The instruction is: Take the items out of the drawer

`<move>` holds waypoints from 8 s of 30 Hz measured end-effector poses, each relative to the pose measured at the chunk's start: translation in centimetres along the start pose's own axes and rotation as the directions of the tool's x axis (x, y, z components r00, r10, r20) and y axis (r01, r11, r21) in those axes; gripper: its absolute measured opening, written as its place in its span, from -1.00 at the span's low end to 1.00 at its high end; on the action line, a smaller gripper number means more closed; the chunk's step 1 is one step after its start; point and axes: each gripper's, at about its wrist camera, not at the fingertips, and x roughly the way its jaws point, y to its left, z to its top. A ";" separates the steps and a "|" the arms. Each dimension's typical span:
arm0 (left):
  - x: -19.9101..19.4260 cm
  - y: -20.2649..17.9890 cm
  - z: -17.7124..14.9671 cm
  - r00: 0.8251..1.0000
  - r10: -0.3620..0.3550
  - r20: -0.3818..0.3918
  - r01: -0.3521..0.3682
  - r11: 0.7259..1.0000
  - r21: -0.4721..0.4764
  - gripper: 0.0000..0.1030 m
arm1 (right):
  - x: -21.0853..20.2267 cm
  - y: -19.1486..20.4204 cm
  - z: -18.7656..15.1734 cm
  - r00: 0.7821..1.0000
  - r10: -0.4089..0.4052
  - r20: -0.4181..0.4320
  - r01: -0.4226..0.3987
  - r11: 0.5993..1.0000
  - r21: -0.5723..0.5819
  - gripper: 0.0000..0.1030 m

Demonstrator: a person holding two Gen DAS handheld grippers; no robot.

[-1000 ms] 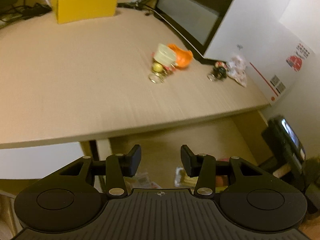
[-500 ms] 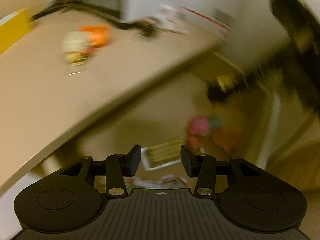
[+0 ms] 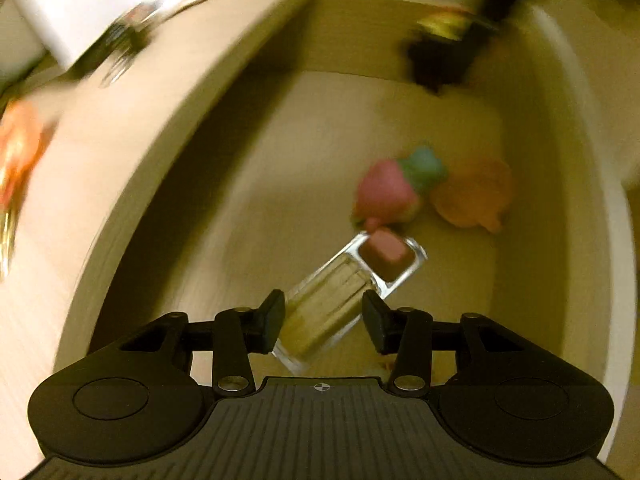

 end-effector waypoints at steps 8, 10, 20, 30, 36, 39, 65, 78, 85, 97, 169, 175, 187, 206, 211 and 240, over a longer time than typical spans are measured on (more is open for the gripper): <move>0.1 0.7 0.4 0.999 -0.050 0.021 0.051 0.998 -0.042 -0.13 | 1.1 0.4 0.3 1.000 -0.004 0.010 0.004 1.000 -0.006 -0.11; -0.4 0.4 0.6 0.997 -0.053 0.046 0.054 0.999 -0.007 -0.12 | 1.2 0.7 0.4 1.000 -0.007 0.012 0.007 1.000 -0.027 -0.11; 0.5 -0.1 0.8 0.999 -0.034 0.030 0.031 0.993 0.110 -0.13 | 1.5 1.0 0.4 1.000 -0.006 0.012 0.007 0.999 -0.049 -0.11; 0.6 2.6 -0.1 0.999 0.030 0.035 -0.021 0.971 -0.240 -0.11 | 1.7 0.9 0.2 1.000 -0.008 0.011 0.009 0.998 -0.067 -0.11; -0.3 1.2 -1.0 0.999 -0.017 0.043 0.027 0.966 -0.255 -0.14 | 1.6 0.8 0.1 1.000 0.002 0.011 -0.001 0.998 -0.066 -0.10; -0.9 0.3 -0.9 0.998 -0.047 0.046 0.053 0.990 -0.130 -0.16 | 1.6 1.1 0.1 1.000 0.008 0.011 -0.007 0.997 -0.072 -0.11; 0.5 1.7 0.3 0.998 0.059 0.024 -0.060 0.998 0.027 -0.18 | 2.5 2.1 1.6 0.999 0.005 -0.034 -0.010 0.988 -0.157 -0.10; -2.1 -0.8 -1.3 0.993 0.114 0.020 -0.116 0.966 0.233 -0.15 | 2.8 3.2 1.5 0.999 0.010 -0.039 -0.016 0.986 -0.168 -0.10; -1.8 0.9 0.1 0.993 0.113 0.021 -0.115 0.962 0.249 -0.13 | 2.8 2.7 1.0 0.999 0.005 -0.045 -0.012 0.988 -0.156 -0.10; -3.9 0.9 -0.1 0.997 0.080 0.005 -0.080 0.988 0.131 0.00 | 3.2 2.2 0.5 0.999 -0.003 -0.041 -0.003 0.991 -0.134 -0.10; -2.9 -1.1 1.7 0.999 -0.044 -0.017 0.047 0.961 0.274 -0.04 | 4.1 0.6 -0.4 0.999 -0.020 -0.044 0.010 0.977 -0.213 -0.07; -4.4 -1.2 0.4 0.999 -0.047 0.003 0.046 0.995 0.088 -0.21 | 3.9 1.0 -0.2 0.999 -0.017 -0.048 0.004 0.966 -0.258 -0.07; -7.7 4.4 -2.7 0.997 0.065 -0.033 -0.072 0.840 -0.538 -0.26 | 8.4 9.2 0.2 0.992 0.023 -0.122 -0.092 0.794 -0.601 0.04; -8.9 5.5 -3.6 0.994 0.071 0.083 -0.015 0.843 -0.538 -0.26 | 0.6 10.1 0.1 0.985 0.161 0.053 -0.097 0.791 -0.605 -0.40; -5.4 3.8 -0.6 0.985 -0.093 0.142 0.152 0.853 -0.499 -0.26 | -7.1 5.6 0.4 0.949 0.129 0.286 0.014 0.894 -0.449 -0.40; -1.2 -0.7 4.4 0.976 -0.207 0.072 0.212 0.811 -0.545 -0.27 | -5.4 -1.8 -1.3 0.977 -0.011 0.211 0.074 0.953 -0.293 -0.40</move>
